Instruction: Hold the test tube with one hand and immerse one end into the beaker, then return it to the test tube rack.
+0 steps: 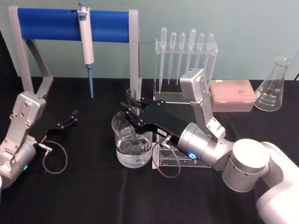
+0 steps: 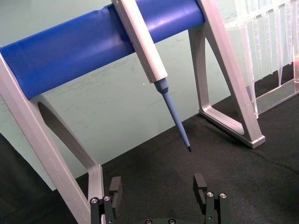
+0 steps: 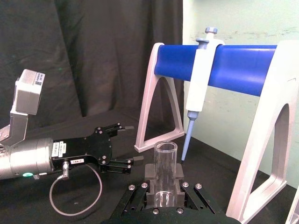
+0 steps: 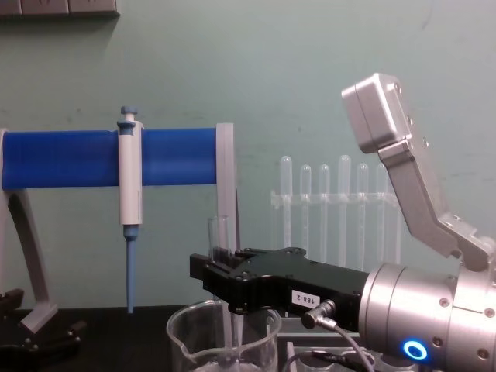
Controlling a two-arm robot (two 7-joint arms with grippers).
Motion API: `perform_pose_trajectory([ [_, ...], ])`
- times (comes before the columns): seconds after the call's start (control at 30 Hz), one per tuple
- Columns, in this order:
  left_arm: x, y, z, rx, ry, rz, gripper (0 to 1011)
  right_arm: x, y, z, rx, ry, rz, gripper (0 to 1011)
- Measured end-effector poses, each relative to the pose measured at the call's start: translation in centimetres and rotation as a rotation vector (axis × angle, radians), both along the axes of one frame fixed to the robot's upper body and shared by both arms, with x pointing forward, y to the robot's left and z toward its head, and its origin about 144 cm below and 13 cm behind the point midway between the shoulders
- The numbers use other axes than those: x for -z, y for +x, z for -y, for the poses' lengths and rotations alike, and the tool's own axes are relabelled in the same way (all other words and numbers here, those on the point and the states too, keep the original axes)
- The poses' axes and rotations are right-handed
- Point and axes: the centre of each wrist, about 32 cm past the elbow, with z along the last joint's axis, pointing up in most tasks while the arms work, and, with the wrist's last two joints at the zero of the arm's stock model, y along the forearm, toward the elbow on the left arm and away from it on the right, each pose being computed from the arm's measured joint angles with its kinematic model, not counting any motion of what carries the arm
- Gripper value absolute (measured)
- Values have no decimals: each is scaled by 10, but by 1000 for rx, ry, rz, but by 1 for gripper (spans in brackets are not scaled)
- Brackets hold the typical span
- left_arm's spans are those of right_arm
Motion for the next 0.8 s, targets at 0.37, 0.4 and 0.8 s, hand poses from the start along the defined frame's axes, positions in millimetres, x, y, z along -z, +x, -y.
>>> perform_pose_trajectory([
  [0.37,0,0,0,0,0,0,1000,0,0,0,0,0,0,230],
  [0.4,0,0,0,0,0,0,1000,0,0,0,0,0,0,230],
  [0.8,0,0,0,0,0,0,1000,0,0,0,0,0,0,230],
])
